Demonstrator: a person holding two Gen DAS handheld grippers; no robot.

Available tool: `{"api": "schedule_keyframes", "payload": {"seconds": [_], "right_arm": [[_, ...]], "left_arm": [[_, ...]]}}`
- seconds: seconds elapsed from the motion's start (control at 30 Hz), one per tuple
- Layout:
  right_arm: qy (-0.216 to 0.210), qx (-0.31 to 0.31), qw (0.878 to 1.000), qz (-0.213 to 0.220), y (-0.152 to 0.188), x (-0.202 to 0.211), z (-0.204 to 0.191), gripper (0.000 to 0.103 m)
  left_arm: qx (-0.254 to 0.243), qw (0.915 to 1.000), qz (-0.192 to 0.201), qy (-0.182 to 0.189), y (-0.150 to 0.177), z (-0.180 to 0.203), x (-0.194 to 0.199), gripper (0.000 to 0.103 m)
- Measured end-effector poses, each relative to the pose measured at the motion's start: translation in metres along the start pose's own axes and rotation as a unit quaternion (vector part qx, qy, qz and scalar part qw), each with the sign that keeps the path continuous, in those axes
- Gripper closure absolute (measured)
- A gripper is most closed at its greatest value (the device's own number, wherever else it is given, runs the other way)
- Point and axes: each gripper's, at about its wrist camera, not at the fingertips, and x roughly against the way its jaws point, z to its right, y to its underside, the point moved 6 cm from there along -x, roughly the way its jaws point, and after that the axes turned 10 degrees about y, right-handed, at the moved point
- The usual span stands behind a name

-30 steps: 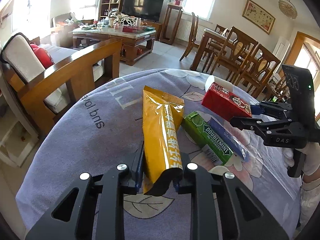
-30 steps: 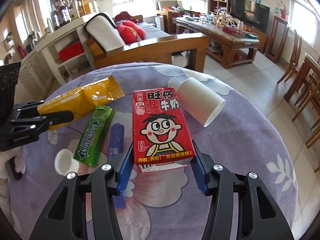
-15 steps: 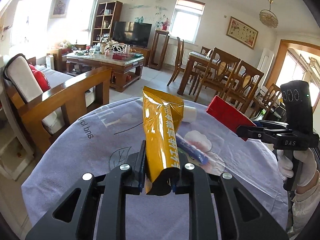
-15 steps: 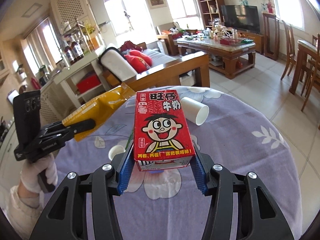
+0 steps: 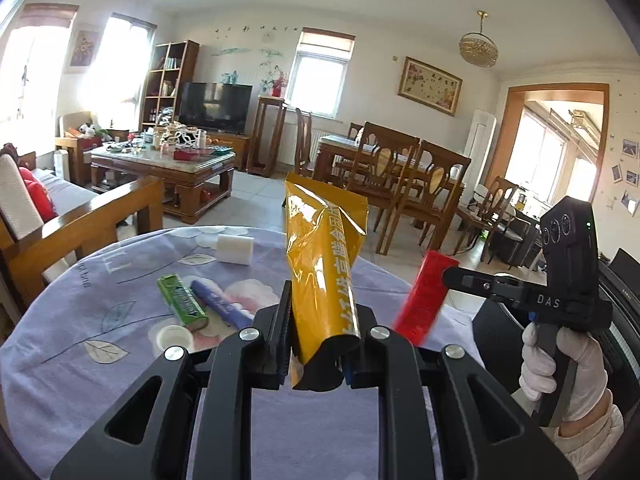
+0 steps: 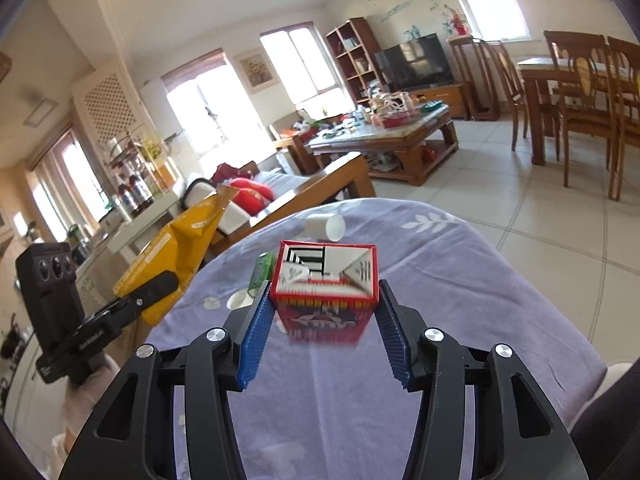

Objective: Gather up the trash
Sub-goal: 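Carry yellow tube and red milk box to the bin and release both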

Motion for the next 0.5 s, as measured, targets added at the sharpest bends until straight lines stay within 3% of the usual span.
{"api": "schedule_keyframes", "payload": {"seconds": [0.27,0.5], "right_arm": [[0.029,-0.048,0.998,0.018,0.017,0.046,0.070,0.053],[0.067,-0.116,0.988,0.074,0.021,0.107,0.155,0.053]], "left_arm": [[-0.011,0.9979,-0.021,0.059,0.014,0.063,-0.053,0.083],[-0.033,0.9927,-0.042,0.108,0.022,0.118,-0.090,0.083]]}}
